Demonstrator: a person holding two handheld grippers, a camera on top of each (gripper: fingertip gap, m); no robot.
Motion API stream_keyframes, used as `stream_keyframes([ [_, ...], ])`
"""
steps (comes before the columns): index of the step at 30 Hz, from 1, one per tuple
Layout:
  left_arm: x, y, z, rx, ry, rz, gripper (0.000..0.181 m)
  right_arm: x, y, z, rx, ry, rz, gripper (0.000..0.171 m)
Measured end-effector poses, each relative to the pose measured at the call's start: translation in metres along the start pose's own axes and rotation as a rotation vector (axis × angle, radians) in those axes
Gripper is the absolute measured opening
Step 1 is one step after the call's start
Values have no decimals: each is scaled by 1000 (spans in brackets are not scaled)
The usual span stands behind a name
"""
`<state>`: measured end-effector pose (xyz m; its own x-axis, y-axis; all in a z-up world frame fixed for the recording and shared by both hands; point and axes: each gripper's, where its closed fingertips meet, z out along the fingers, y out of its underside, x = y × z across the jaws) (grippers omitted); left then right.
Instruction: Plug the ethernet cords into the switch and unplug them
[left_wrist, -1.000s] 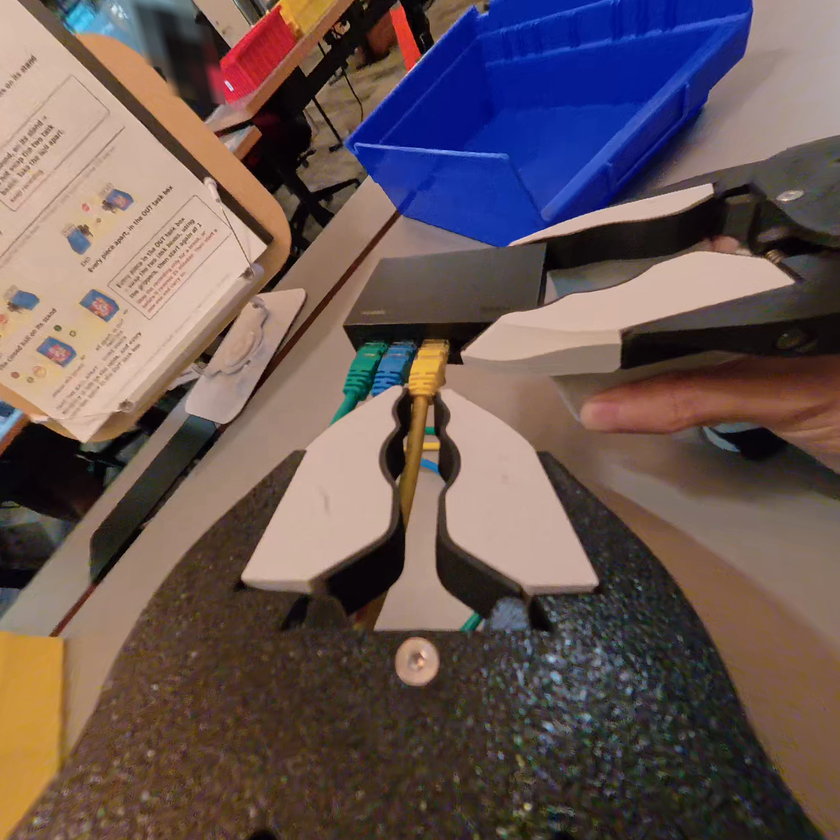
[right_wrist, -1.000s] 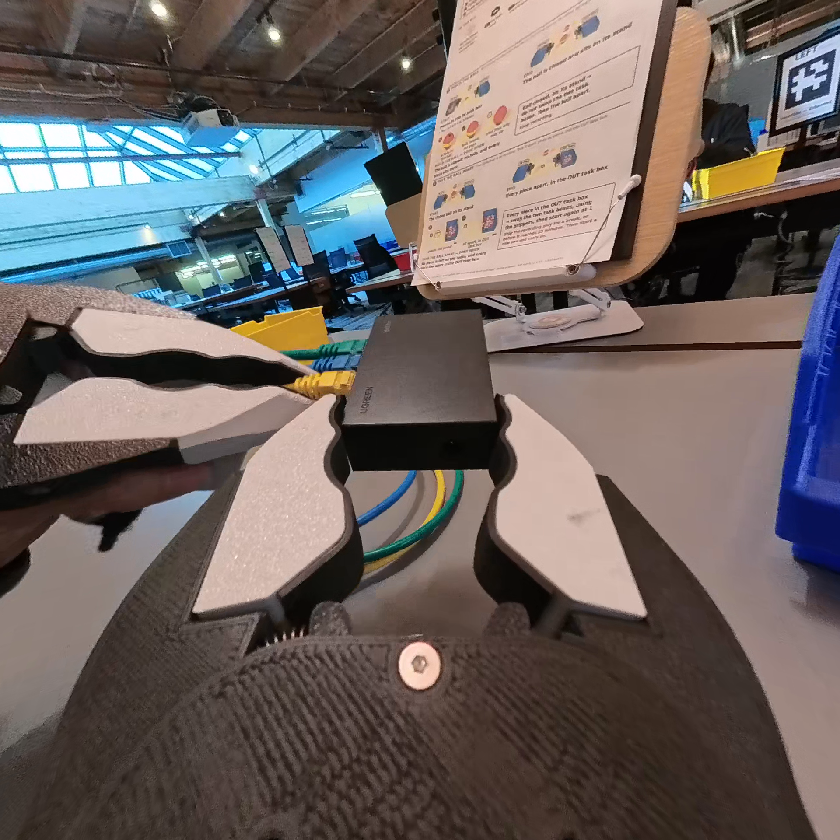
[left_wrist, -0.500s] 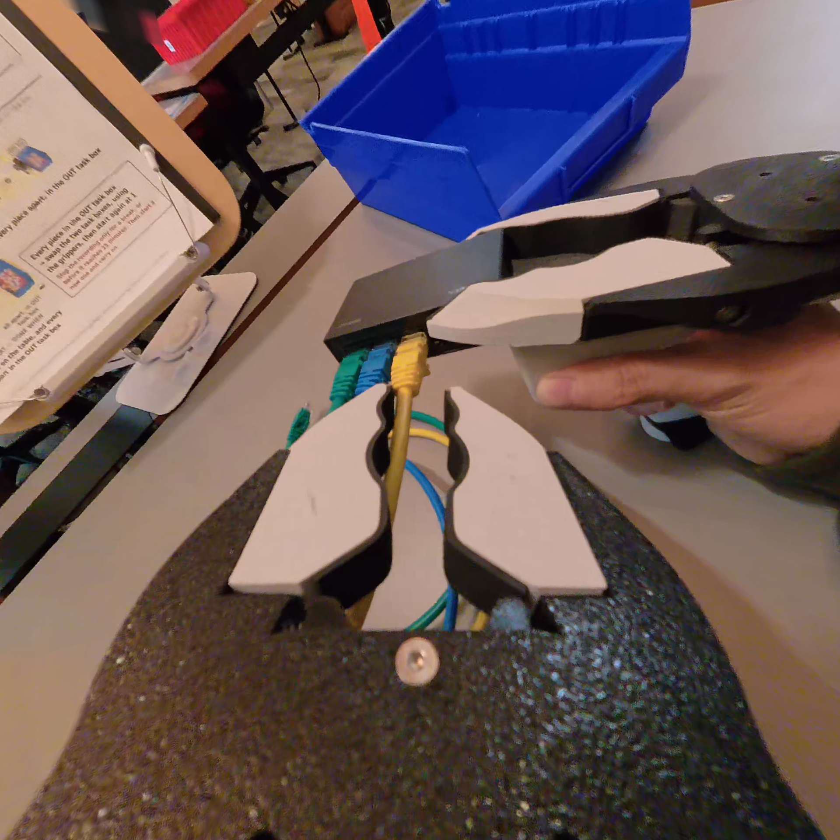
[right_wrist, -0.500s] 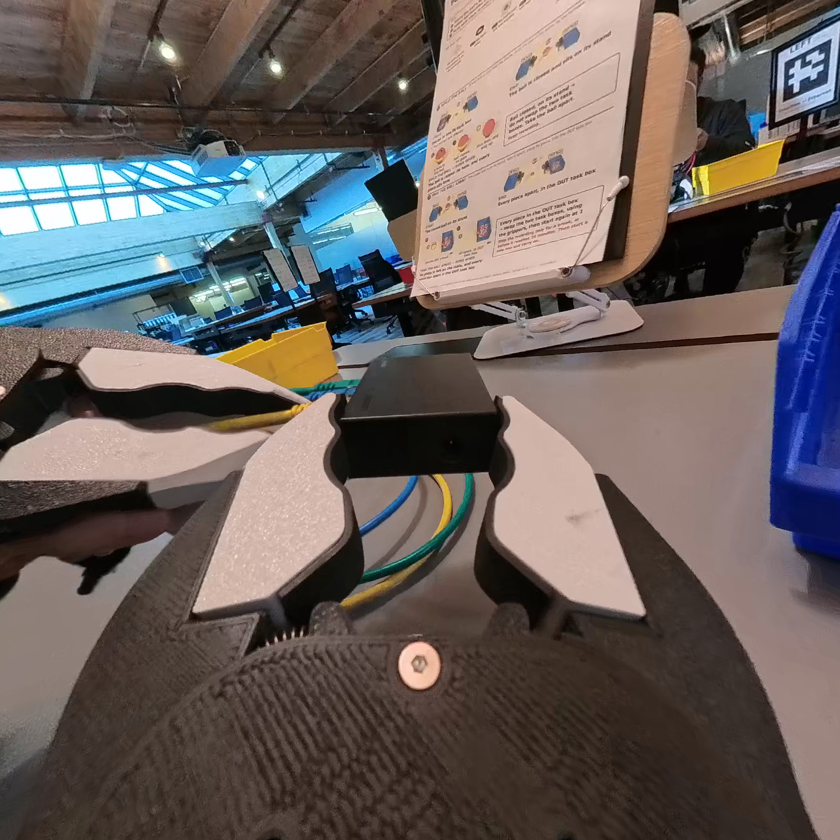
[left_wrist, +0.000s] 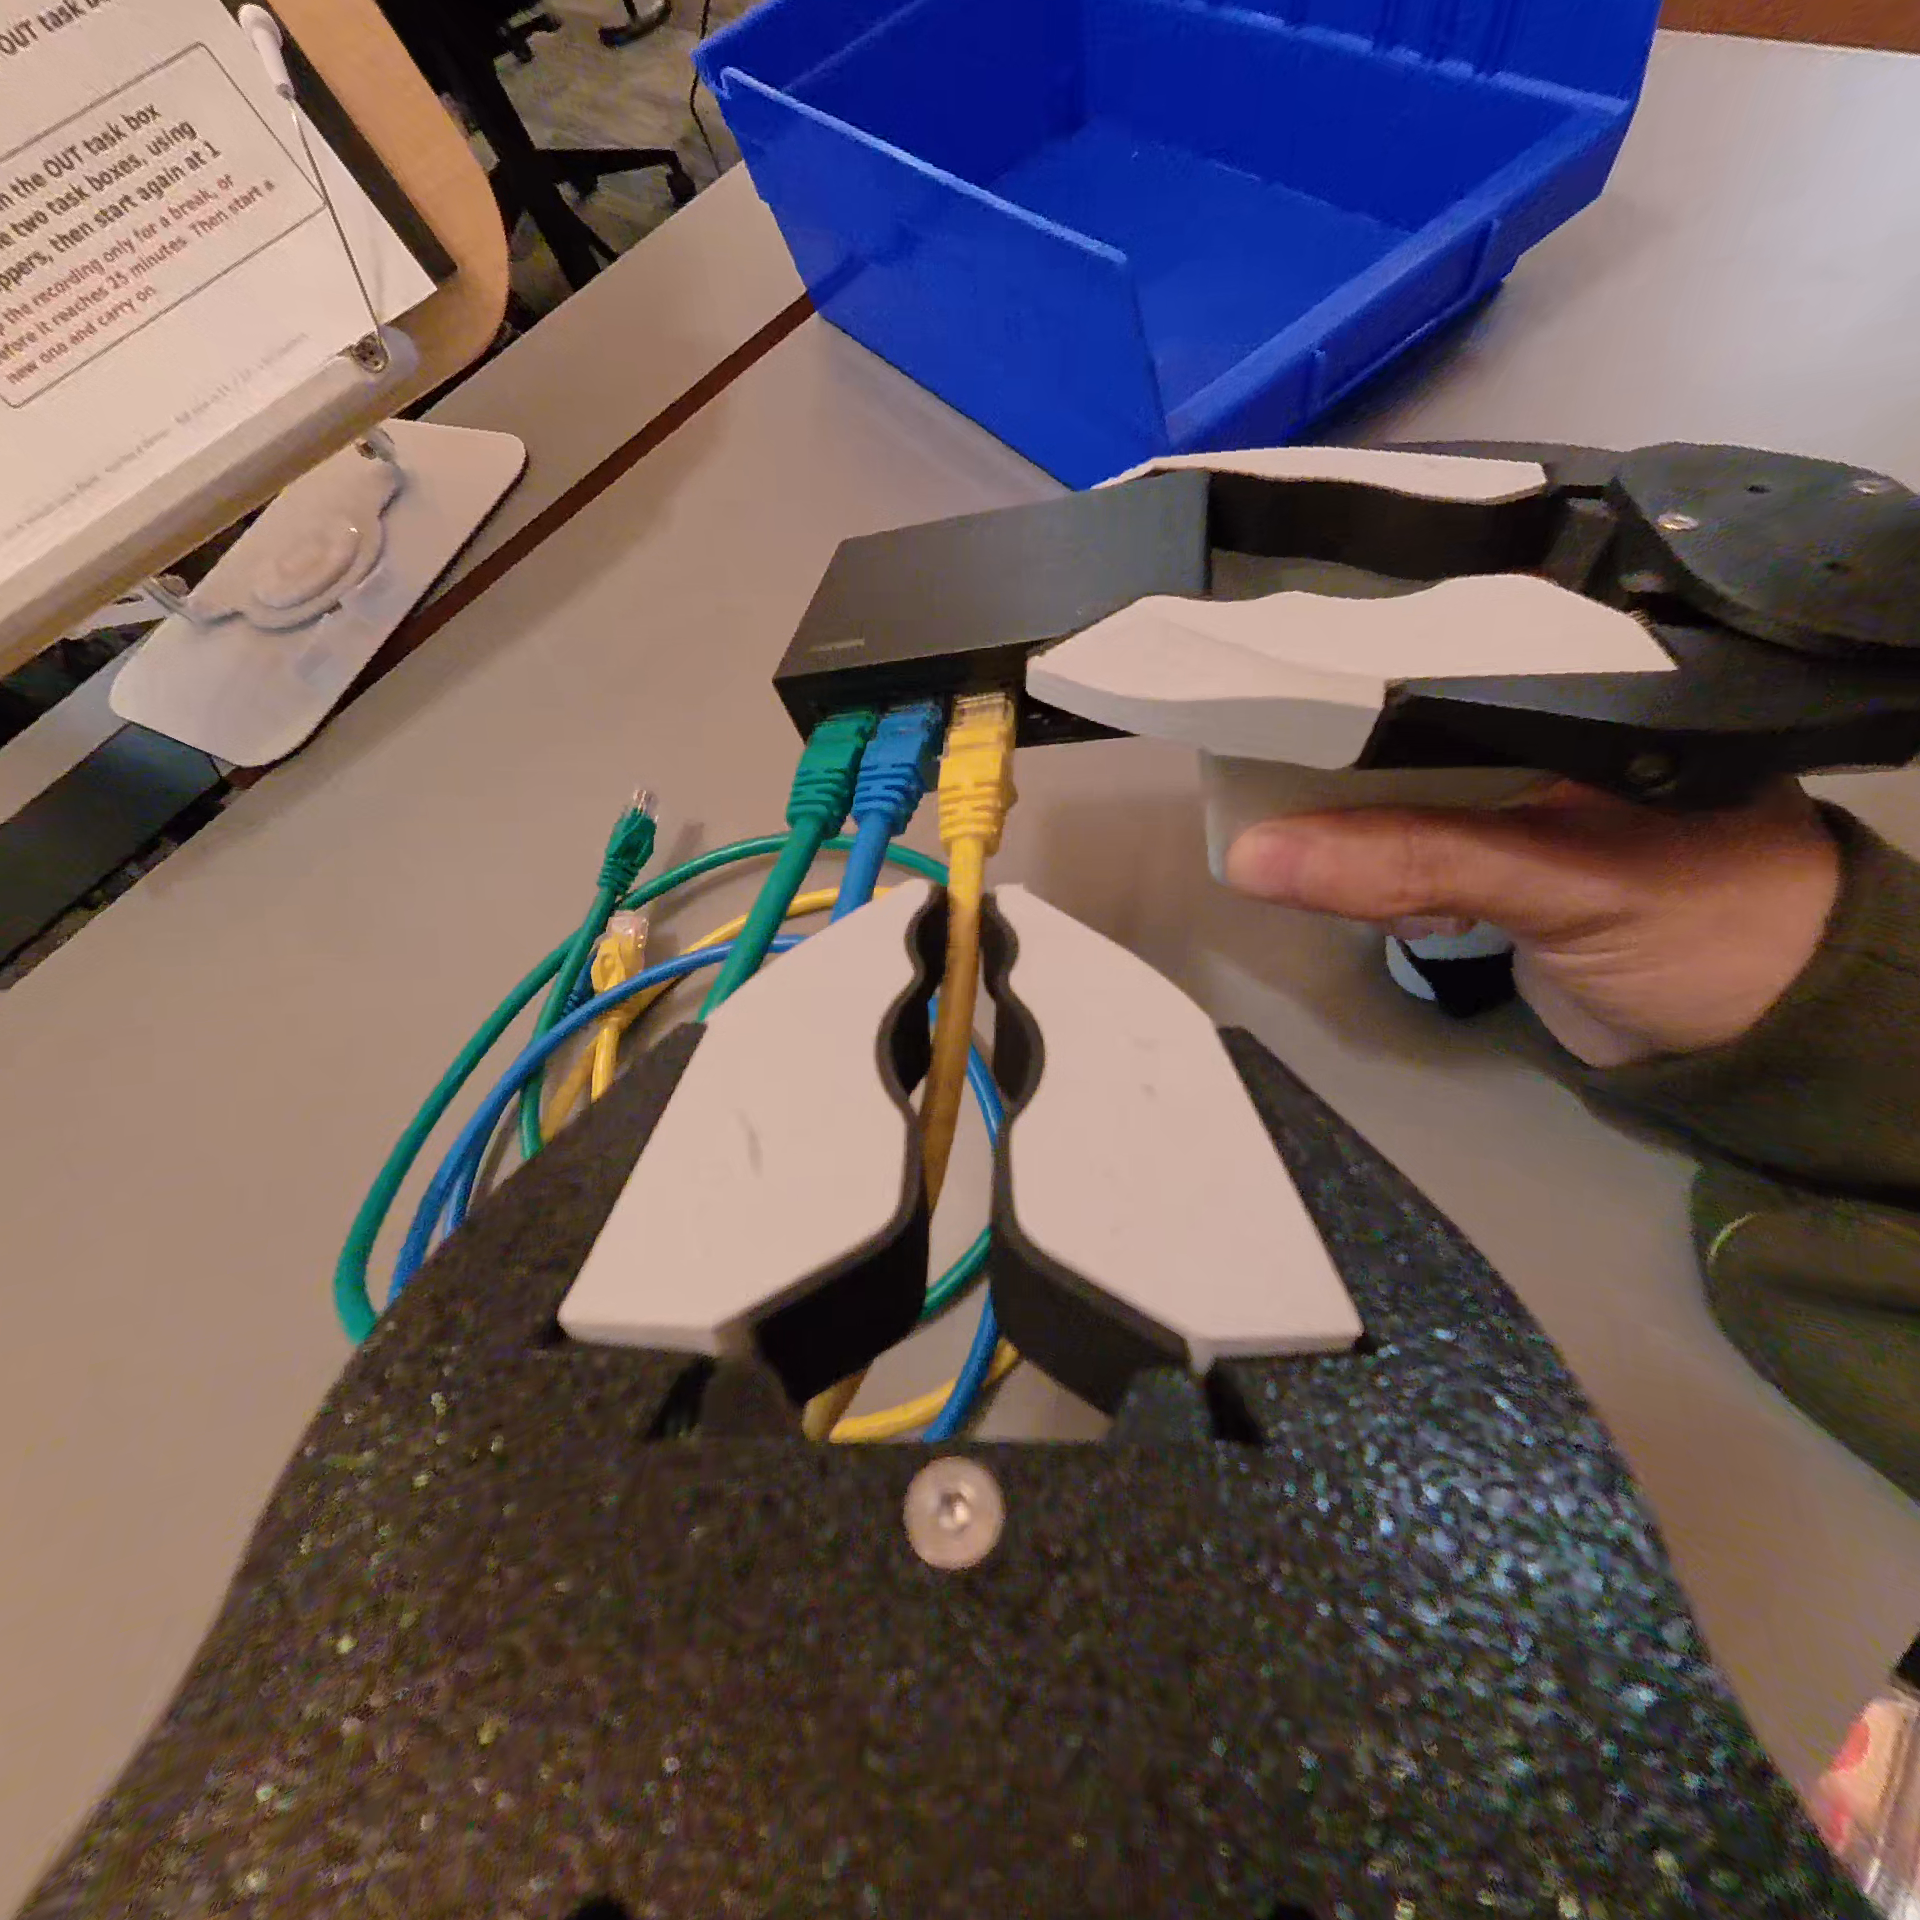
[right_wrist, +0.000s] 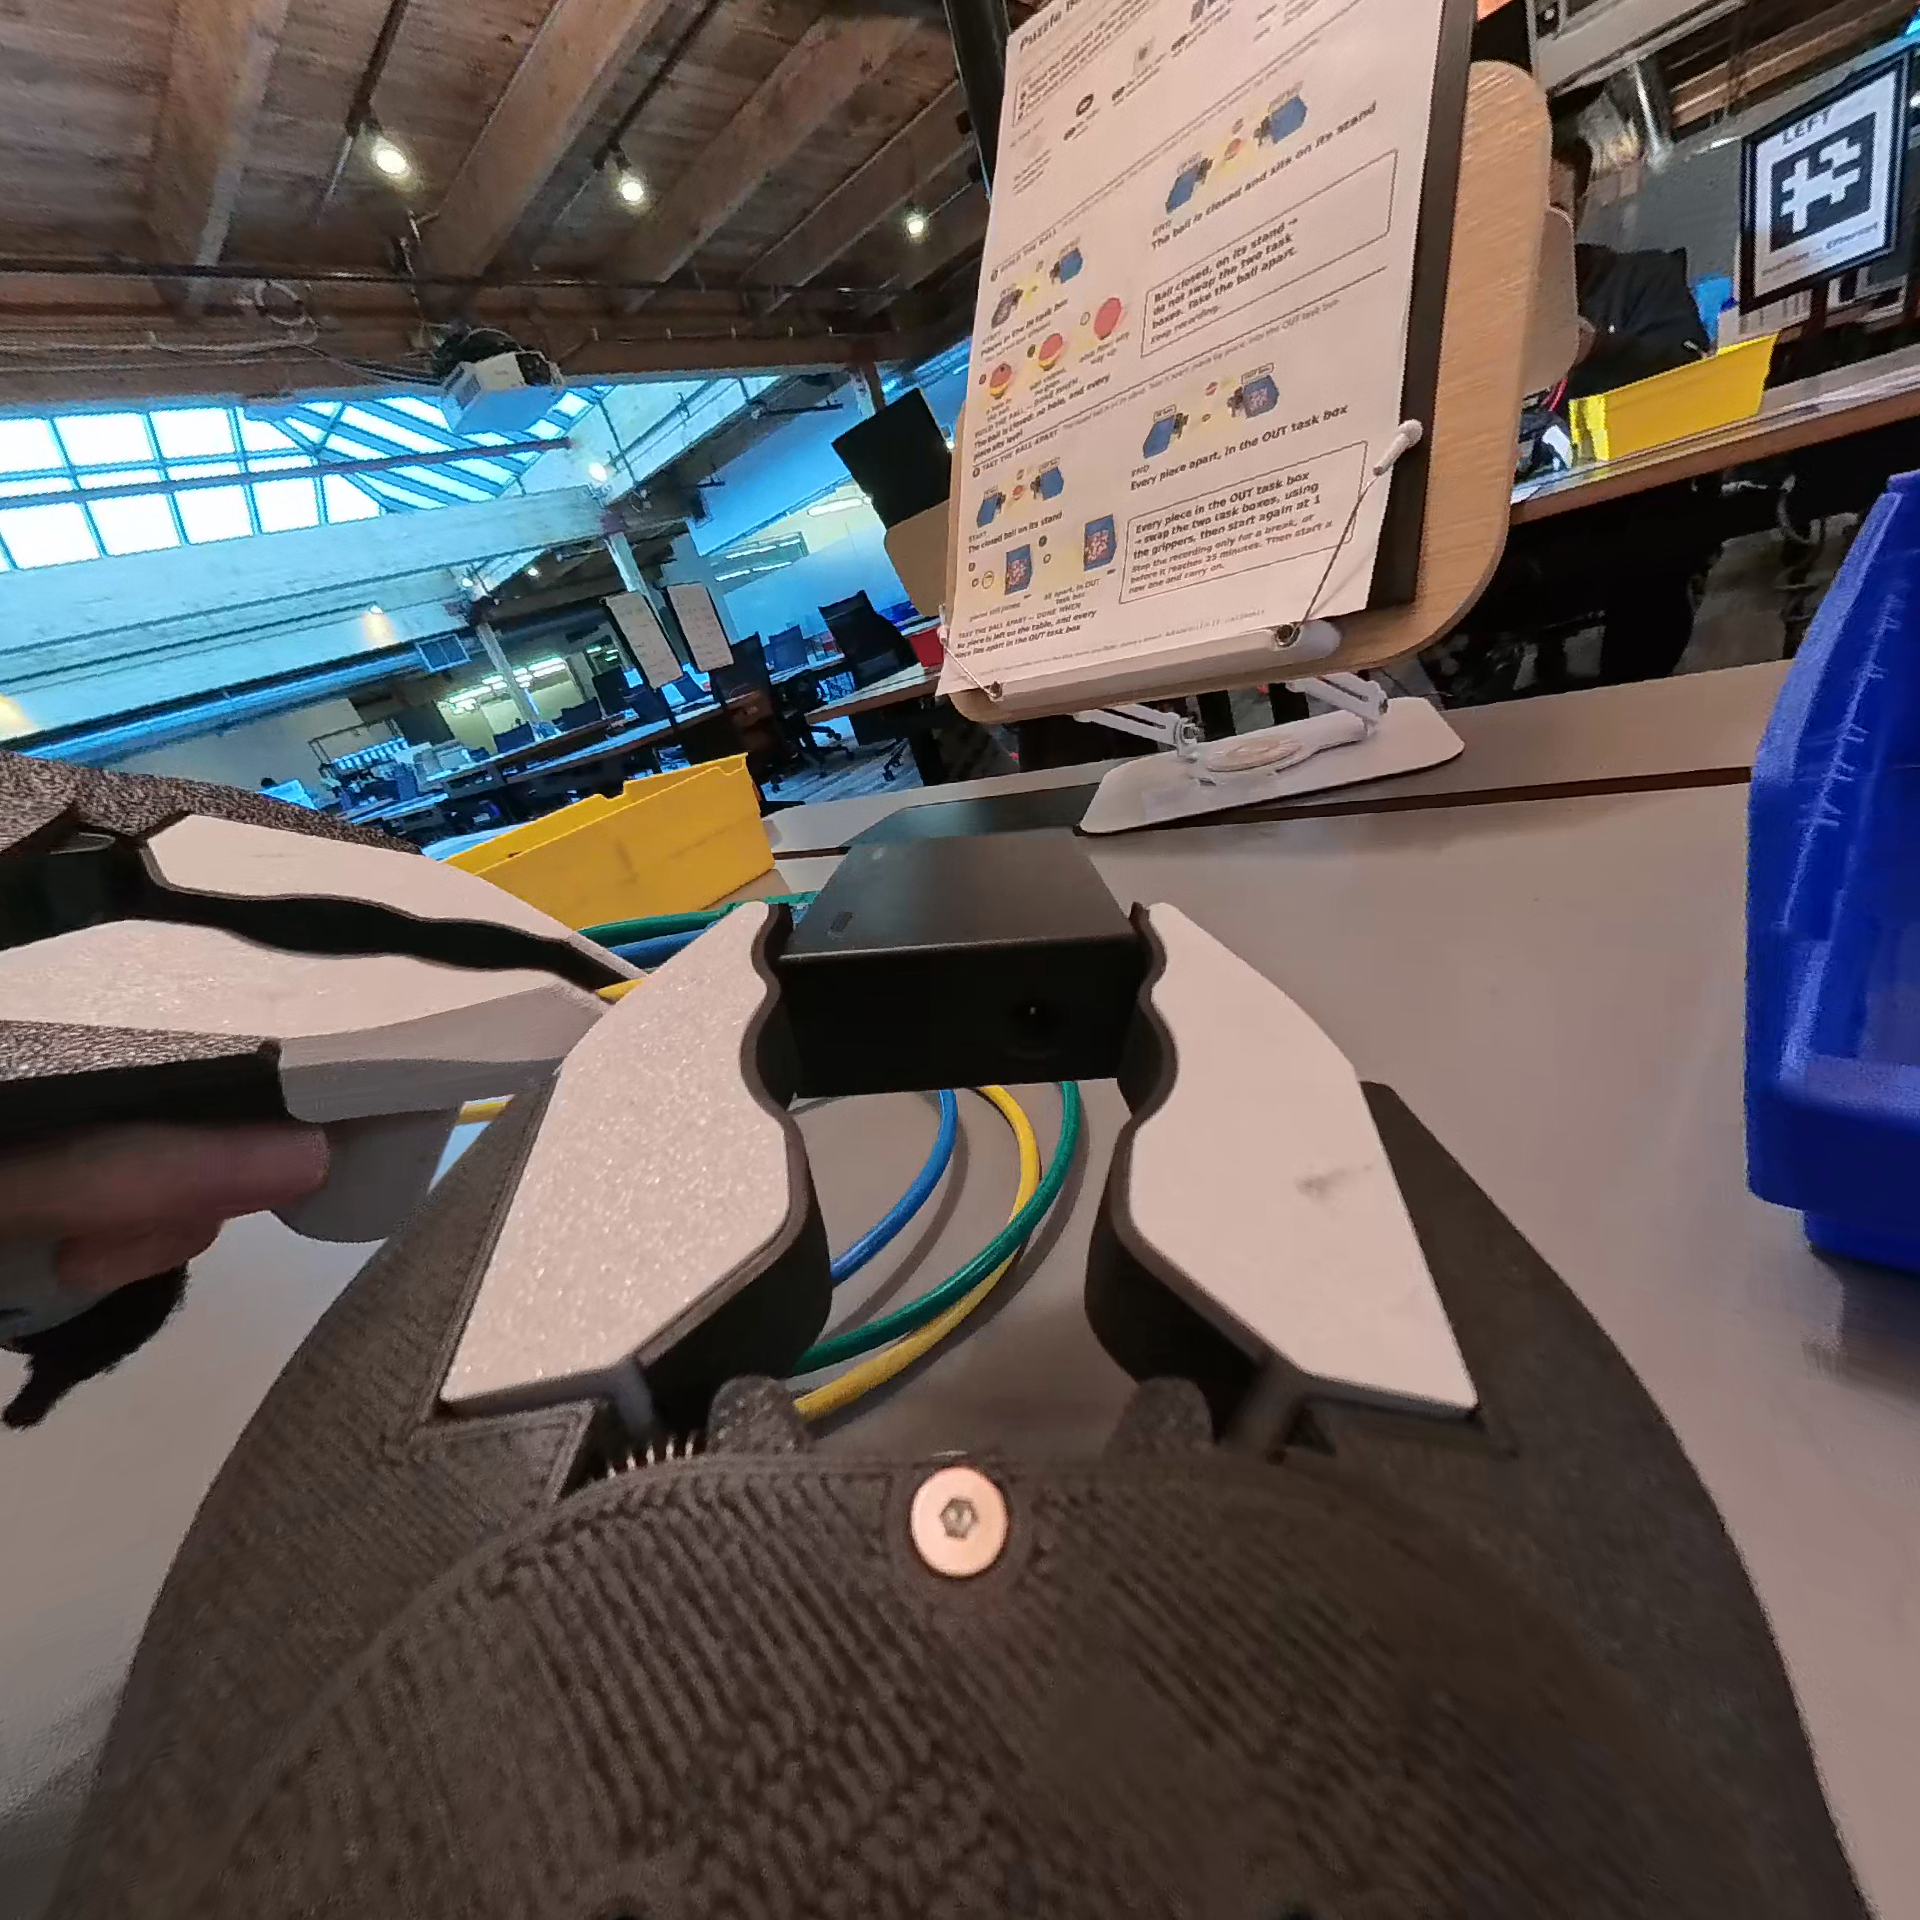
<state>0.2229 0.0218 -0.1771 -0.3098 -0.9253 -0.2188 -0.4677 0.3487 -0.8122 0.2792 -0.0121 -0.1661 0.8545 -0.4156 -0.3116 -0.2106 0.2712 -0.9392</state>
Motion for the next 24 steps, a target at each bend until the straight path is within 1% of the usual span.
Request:
stream_keyframes([
  [3,-1,-3,1,26,-3,-10,5,0,-2,-1,16,-14,15,62],
  [6,-5,-10,-2,111,-32,0,5,-5,-2,-1,13,-56,18,62],
  [8,-10,-11,-5,148,-88,73,5,-10,1,1,-7,-64,-22,62],
  [11,-15,-8,-5,163,-168,236,5,-13,3,2,-34,-61,-97,62],
  [14,-16,-12,-8,228,-201,285,4,-13,3,2,-34,-70,-97,62],
  [18,-18,-10,-3,190,-231,396,5,-12,5,3,-51,-48,-134,62],
  [21,-18,-9,-3,221,-172,321,5,-13,6,4,-61,-76,-123,62],
  [24,-15,-4,-2,201,-177,309,5,-13,5,4,-59,-64,-165,62],
])
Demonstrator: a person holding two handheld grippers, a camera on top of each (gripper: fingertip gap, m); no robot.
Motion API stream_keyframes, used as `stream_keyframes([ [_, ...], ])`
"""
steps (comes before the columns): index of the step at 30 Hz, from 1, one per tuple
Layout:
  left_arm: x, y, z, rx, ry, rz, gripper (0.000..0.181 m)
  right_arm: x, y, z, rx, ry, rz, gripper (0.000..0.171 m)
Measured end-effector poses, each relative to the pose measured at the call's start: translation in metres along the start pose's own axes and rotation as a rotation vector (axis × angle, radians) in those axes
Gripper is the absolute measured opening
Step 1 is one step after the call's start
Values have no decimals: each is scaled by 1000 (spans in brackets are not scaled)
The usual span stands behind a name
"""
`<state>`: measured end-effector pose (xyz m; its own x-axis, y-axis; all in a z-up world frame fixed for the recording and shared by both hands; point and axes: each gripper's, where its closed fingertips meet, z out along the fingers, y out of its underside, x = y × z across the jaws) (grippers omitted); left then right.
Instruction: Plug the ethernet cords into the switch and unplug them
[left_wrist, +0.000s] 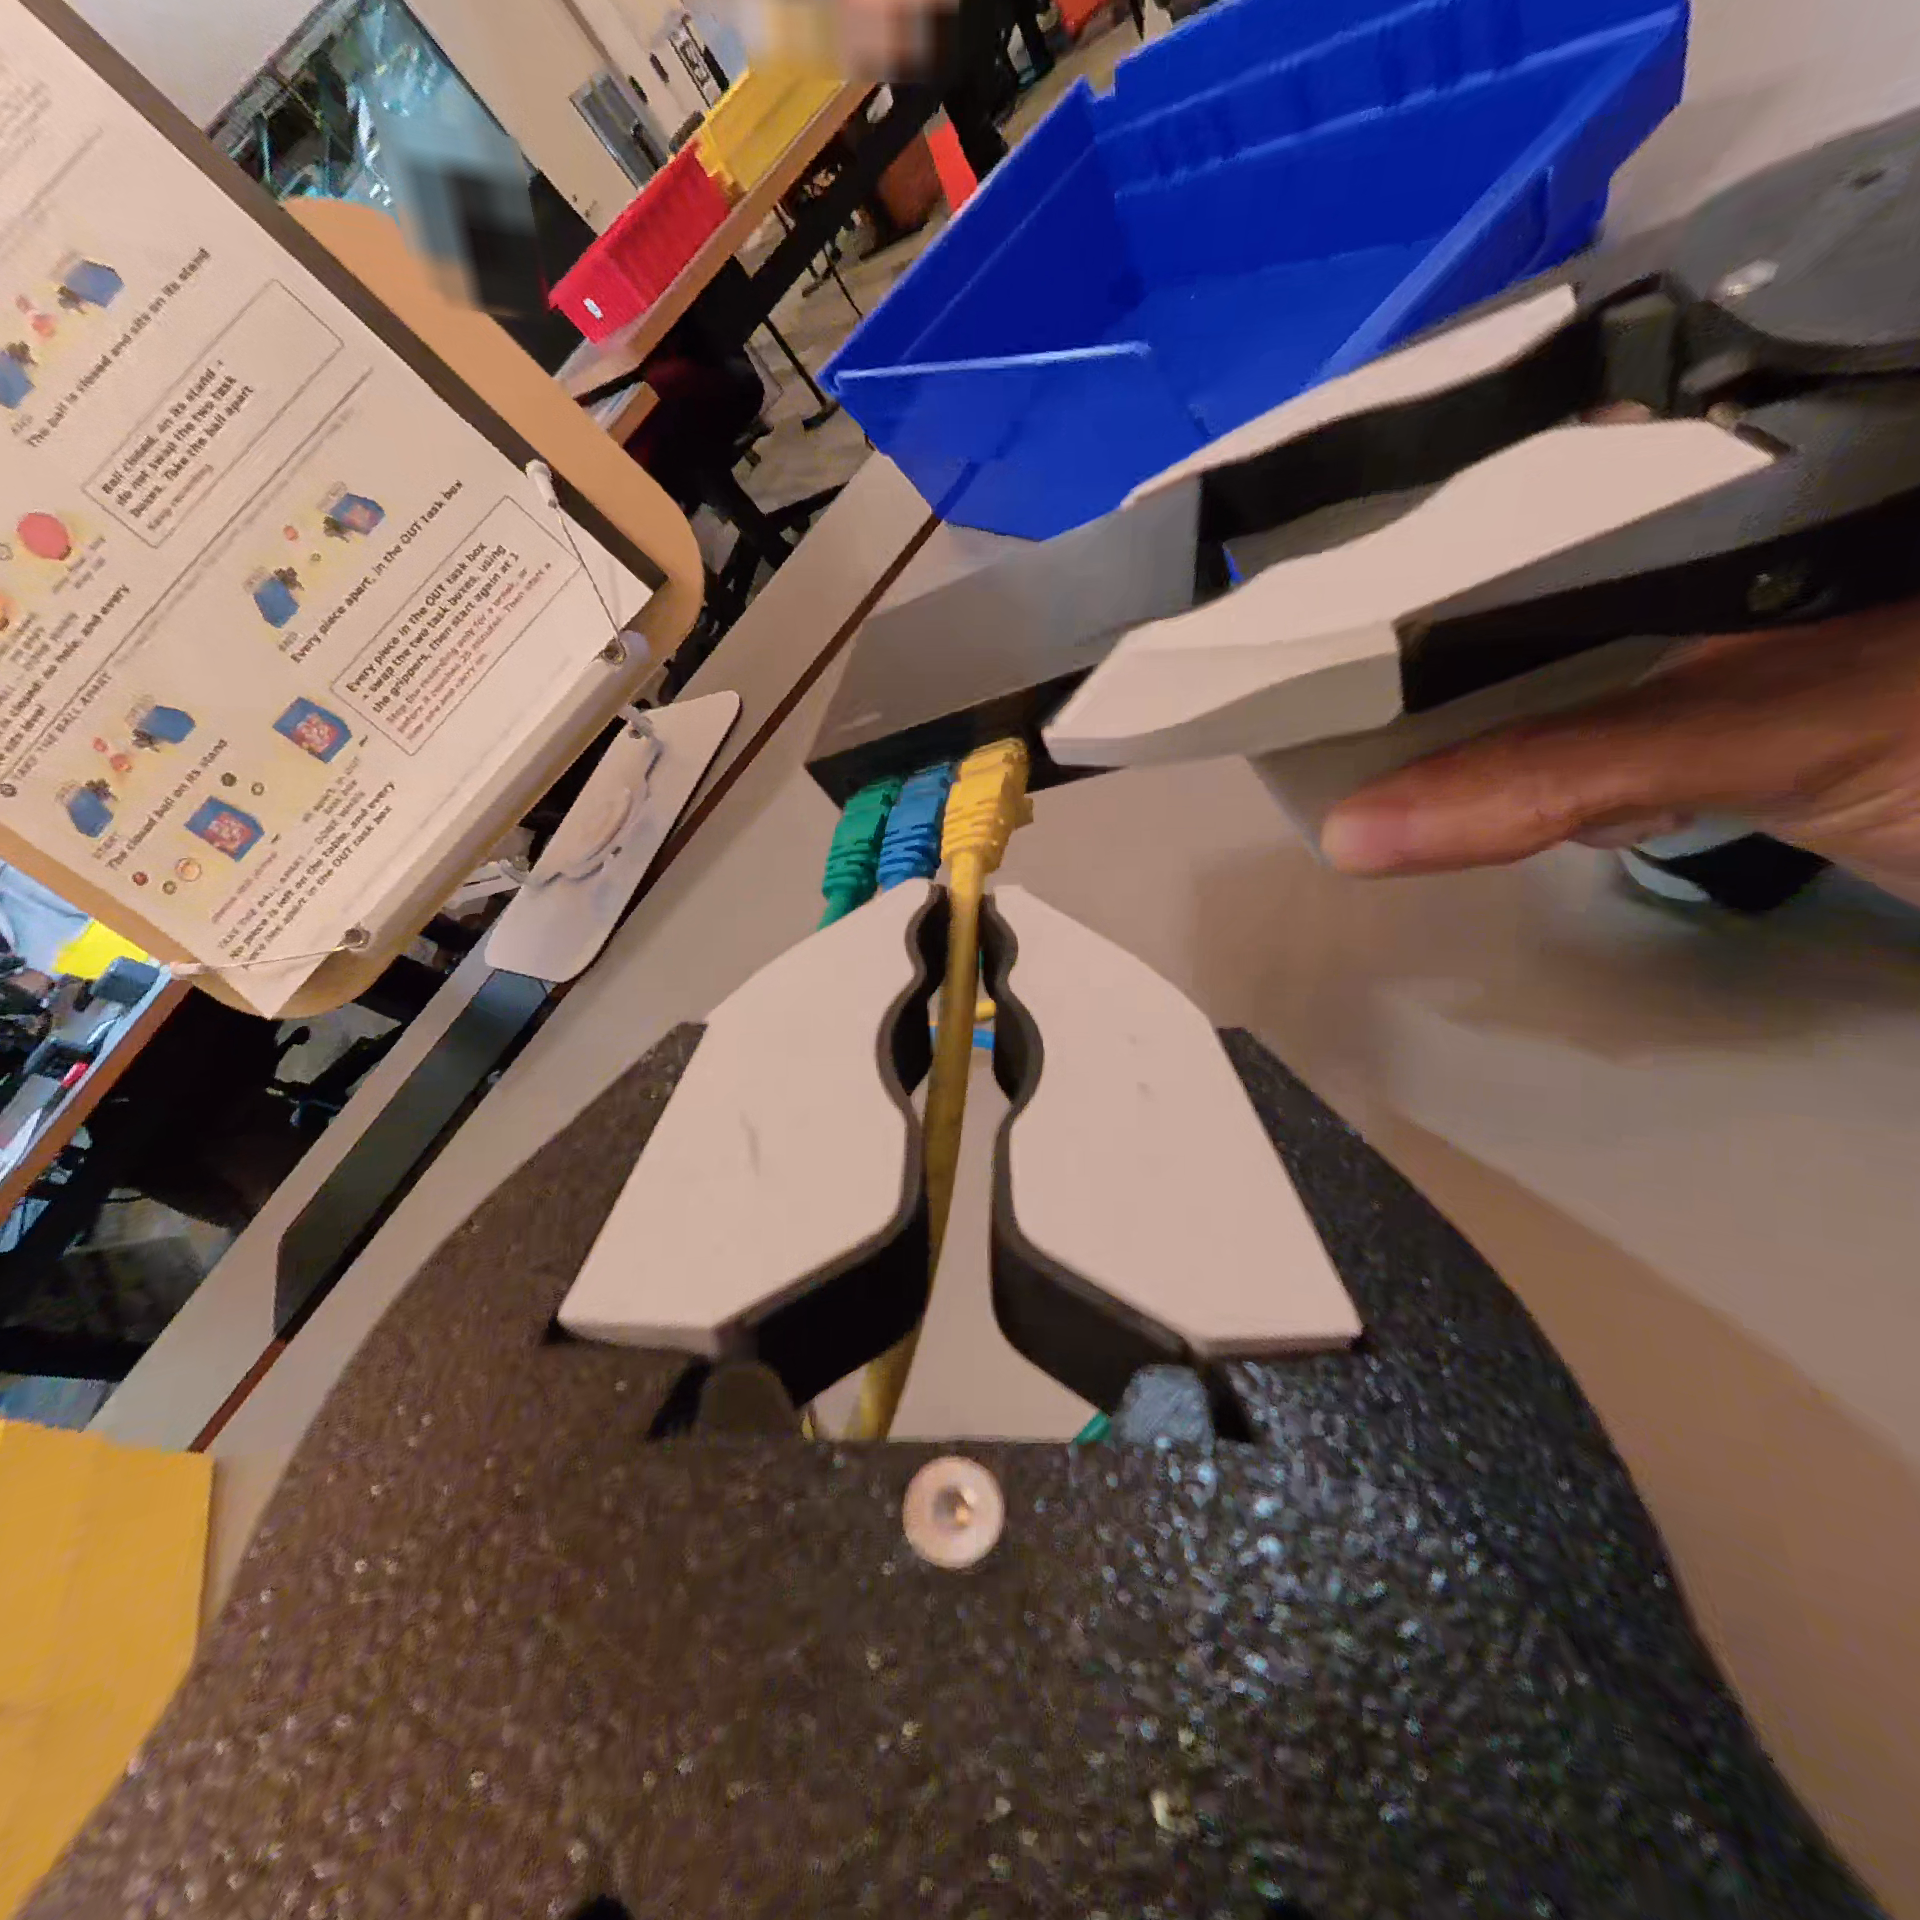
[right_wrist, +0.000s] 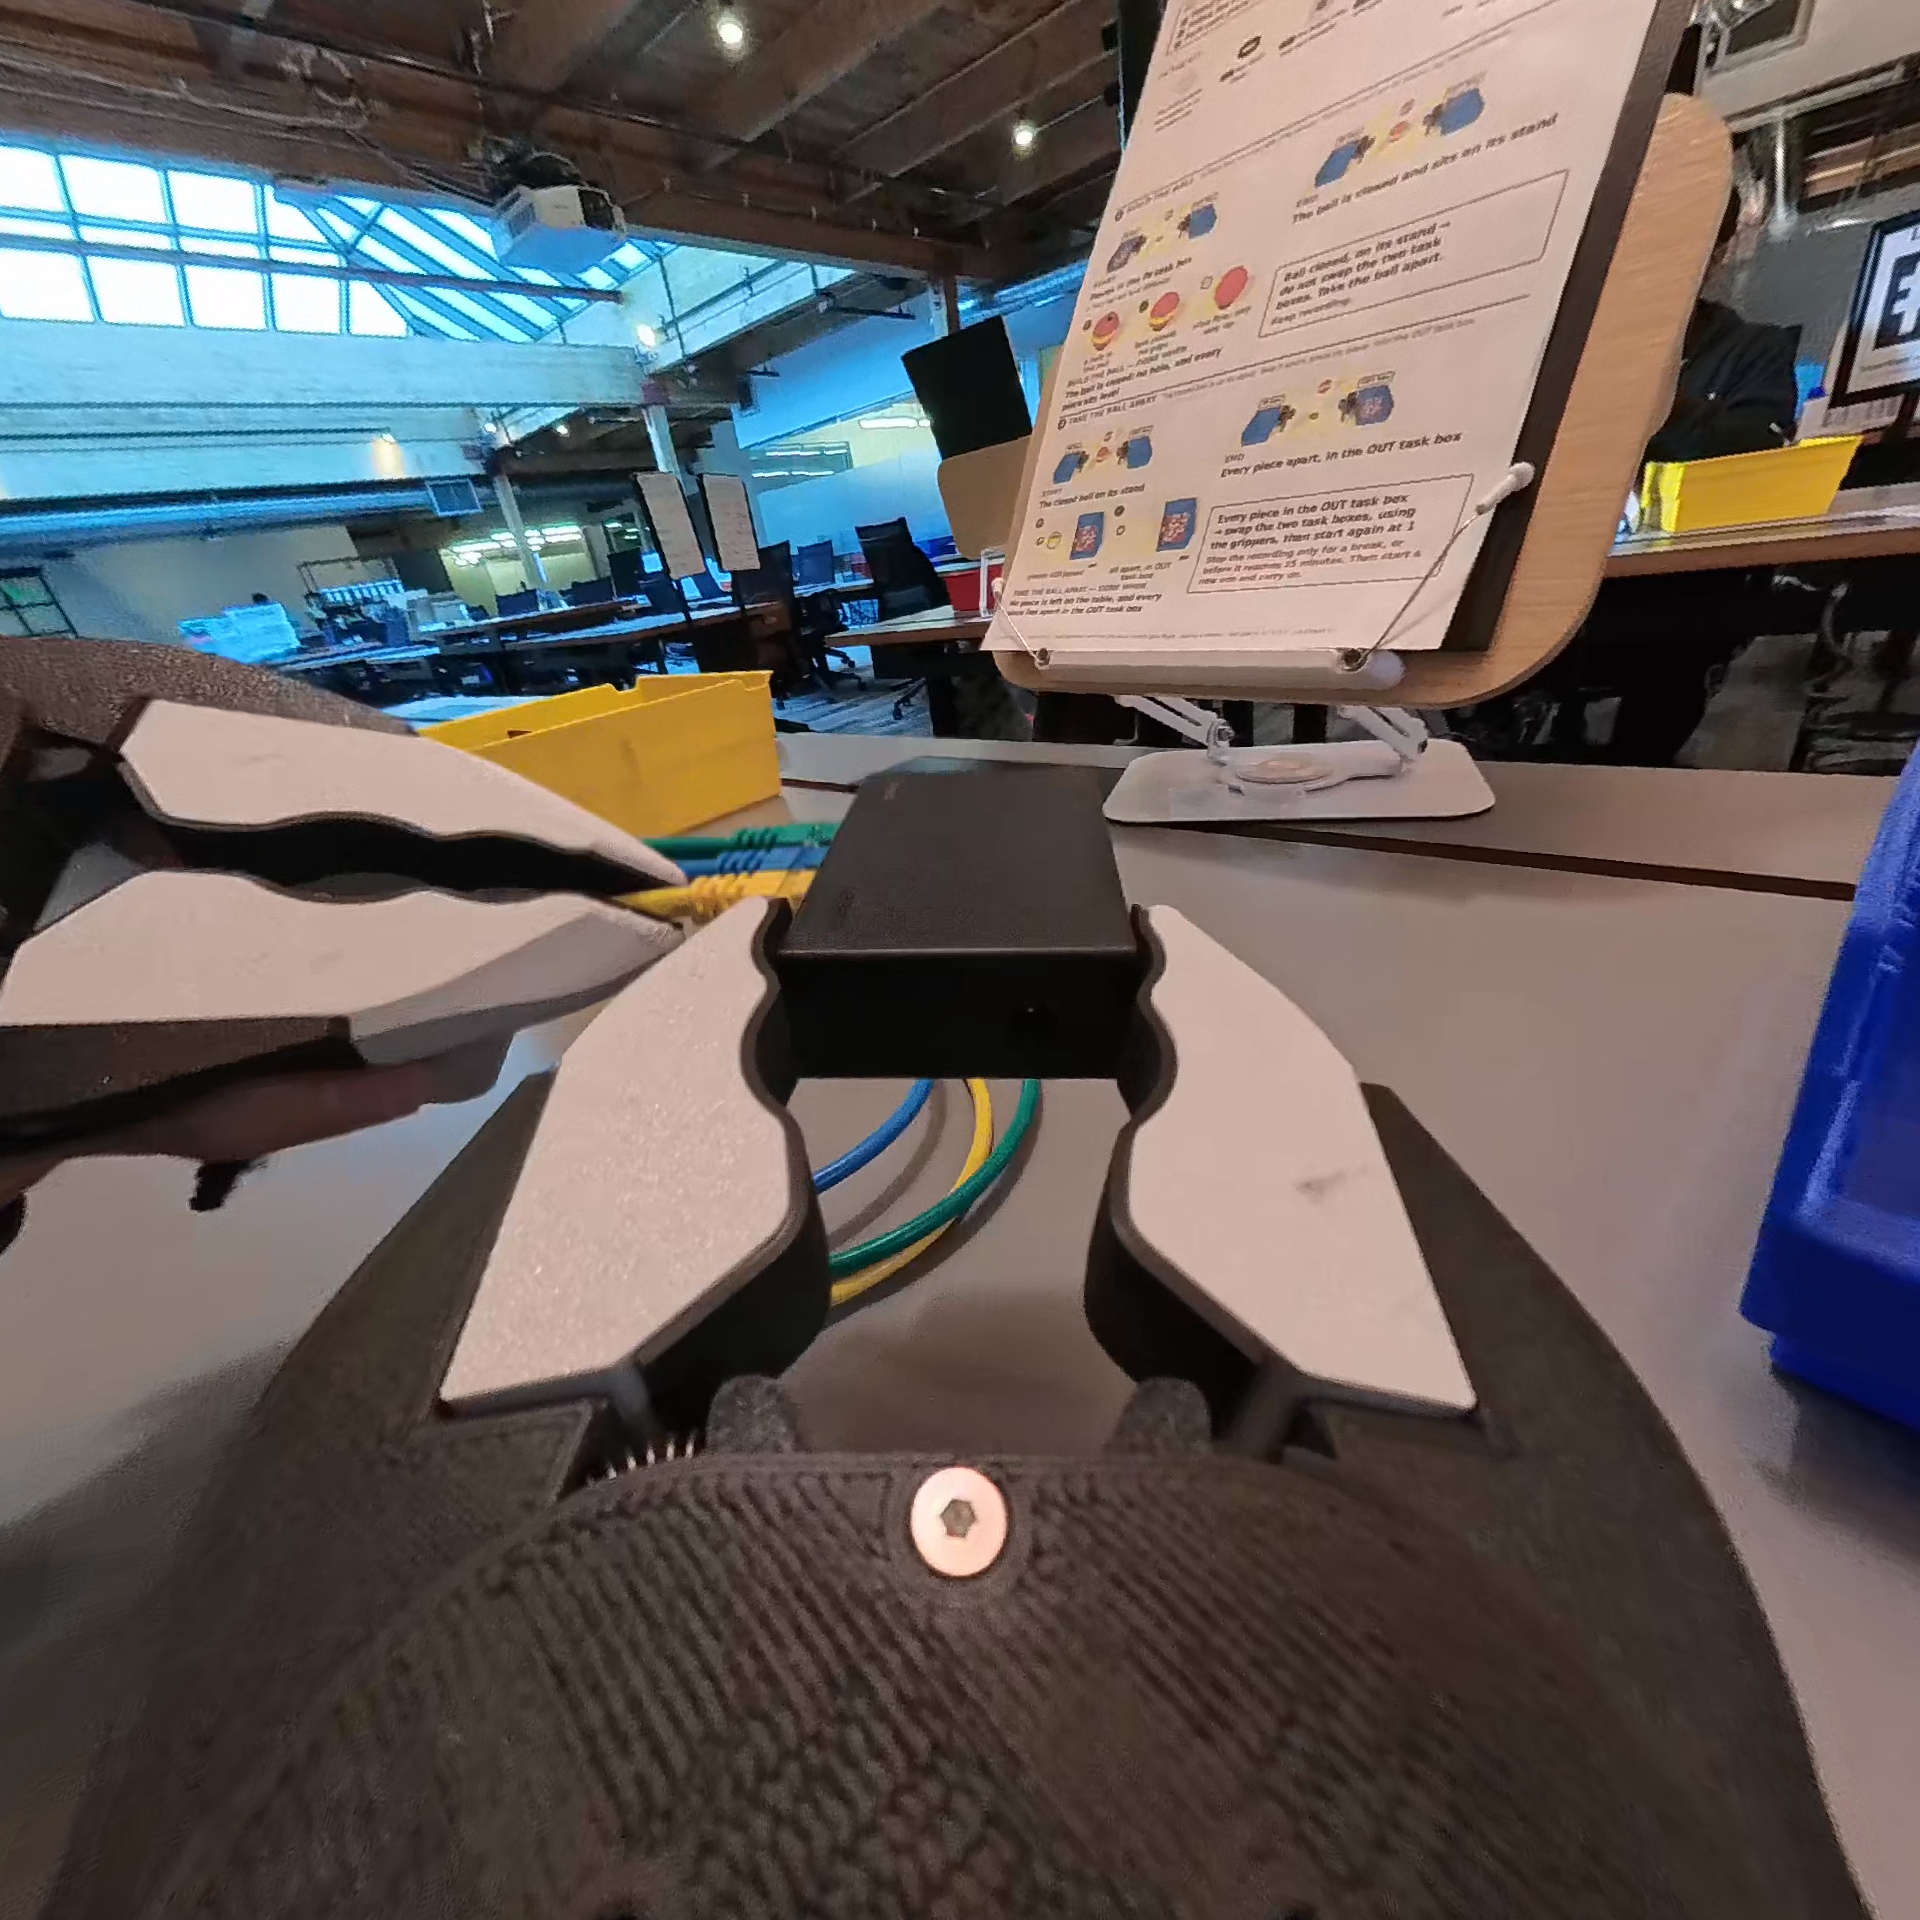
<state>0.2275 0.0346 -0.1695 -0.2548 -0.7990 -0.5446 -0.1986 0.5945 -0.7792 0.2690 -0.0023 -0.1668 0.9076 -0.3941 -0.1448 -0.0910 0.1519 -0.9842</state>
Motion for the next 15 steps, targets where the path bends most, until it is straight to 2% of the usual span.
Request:
stream_keyframes([
  [3,5,0,-5,-7,4,-9,6,6,-2,-1,13,18,32,61],
  [6,9,-19,-25,109,86,-114,16,19,-7,-8,69,29,132,61],
  [9,-6,-26,-50,170,104,-218,21,22,-10,-11,76,24,123,61],
  [12,-34,-1,-70,142,63,-260,23,14,-16,-11,62,1,49,61],
  [15,-72,49,-87,75,-50,-296,24,4,-35,-10,58,-9,-44,61],
])
